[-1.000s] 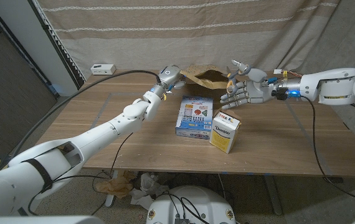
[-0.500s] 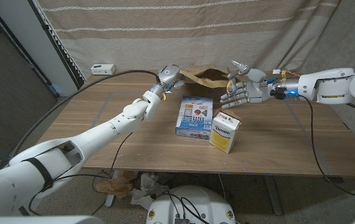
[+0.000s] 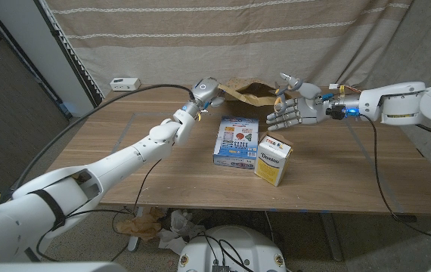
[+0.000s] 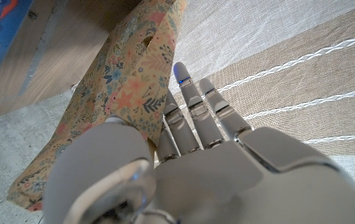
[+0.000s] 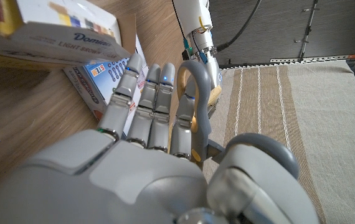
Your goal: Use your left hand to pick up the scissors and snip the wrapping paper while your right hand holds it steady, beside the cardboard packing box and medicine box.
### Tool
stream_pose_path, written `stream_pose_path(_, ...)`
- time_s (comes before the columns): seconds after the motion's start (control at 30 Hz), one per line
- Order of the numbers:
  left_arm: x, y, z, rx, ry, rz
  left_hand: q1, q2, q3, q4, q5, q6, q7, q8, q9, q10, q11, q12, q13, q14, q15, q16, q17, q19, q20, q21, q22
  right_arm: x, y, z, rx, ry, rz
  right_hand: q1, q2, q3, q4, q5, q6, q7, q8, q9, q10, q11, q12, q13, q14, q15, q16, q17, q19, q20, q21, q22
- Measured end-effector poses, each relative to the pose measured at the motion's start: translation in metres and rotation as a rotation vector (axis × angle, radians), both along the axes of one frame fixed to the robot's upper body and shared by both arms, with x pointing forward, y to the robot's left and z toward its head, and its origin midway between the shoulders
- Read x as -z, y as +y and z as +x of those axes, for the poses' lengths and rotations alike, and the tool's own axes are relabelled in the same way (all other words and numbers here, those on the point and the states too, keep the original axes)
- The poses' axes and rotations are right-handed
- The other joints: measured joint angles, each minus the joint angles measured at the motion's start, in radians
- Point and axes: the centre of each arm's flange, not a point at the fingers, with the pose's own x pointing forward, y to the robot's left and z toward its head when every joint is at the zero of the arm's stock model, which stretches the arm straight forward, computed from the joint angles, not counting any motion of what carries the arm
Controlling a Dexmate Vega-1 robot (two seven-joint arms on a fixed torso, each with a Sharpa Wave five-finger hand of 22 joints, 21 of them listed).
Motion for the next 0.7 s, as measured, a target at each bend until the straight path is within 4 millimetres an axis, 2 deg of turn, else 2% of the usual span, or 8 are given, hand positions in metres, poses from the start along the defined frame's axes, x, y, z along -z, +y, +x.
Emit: stream_pose_path(0.7, -0.0026, 0.0020, 0.0014, 0.004, 0.001, 0.014, 0.003, 0.003, 0.000, 0.000, 0.003, -0.005, 0.005, 0.000, 0.001, -0.002, 0.002, 0.000, 0.001, 0.000, 0.000, 0.000, 0.000, 0.000, 0.000, 0.004, -0.002, -0.0027, 0.0016, 0.0090, 0.011, 0.007, 0.004, 0.004, 0.017, 0.008, 0.002, 0.000, 0.000, 0.000, 0.000, 0.000, 0.006, -0.001, -0.007, 0.000, 0.007, -0.007, -0.004, 0.000, 0.004, -0.004, 0.000, 0.000)
